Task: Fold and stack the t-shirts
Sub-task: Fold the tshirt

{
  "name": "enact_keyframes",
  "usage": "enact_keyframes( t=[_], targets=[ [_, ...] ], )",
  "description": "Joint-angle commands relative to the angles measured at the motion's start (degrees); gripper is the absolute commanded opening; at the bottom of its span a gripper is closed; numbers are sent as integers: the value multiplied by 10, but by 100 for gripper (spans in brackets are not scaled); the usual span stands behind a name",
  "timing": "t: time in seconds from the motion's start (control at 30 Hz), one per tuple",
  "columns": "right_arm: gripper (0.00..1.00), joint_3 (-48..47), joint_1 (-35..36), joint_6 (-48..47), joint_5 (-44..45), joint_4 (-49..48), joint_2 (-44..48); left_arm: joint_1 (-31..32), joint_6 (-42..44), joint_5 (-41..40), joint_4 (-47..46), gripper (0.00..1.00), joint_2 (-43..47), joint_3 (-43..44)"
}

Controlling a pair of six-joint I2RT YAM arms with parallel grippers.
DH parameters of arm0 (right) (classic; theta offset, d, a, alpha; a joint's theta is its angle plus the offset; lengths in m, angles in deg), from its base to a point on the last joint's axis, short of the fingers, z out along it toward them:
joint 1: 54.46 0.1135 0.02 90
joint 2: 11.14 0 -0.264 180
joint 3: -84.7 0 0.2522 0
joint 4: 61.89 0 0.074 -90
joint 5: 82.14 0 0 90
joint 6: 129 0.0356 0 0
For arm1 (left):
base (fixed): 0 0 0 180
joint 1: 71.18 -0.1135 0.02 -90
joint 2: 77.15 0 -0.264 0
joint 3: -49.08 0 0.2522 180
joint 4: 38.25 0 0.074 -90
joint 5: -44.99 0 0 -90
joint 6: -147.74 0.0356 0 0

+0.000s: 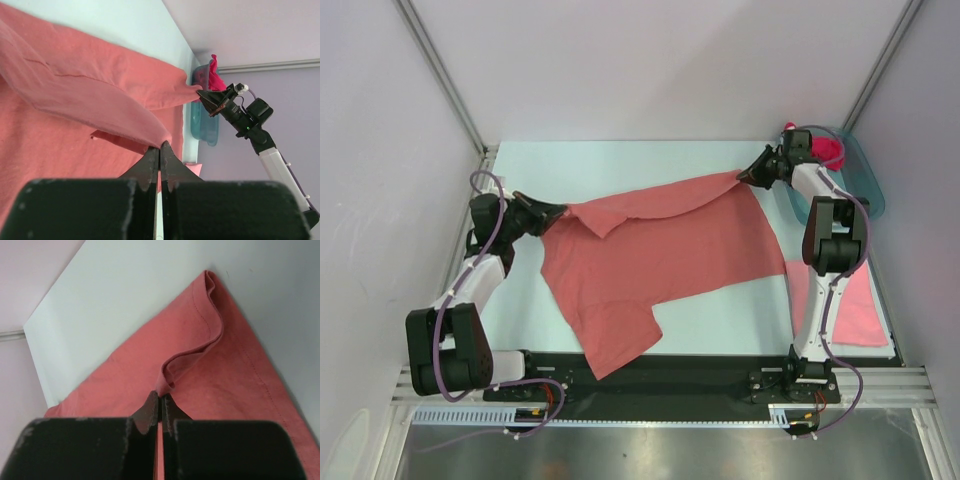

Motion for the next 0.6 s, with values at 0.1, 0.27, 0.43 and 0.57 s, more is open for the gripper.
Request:
enact_keyframes(
  t=[0.1, 0.27, 0.43, 0.57],
  targets=[
    [1, 20, -9, -18, 7, -11, 35, 2, 17, 2, -11, 0, 17, -16],
    [1, 27, -11, -19, 13, -11, 39, 1, 15, 9, -13, 0, 17, -26],
    [1, 25, -14, -19, 17, -16, 35, 7, 15, 13, -14, 0, 24, -38],
    [1, -2, -17, -18, 12, -16, 21, 7, 15, 11, -16, 1, 23, -41]
  ],
)
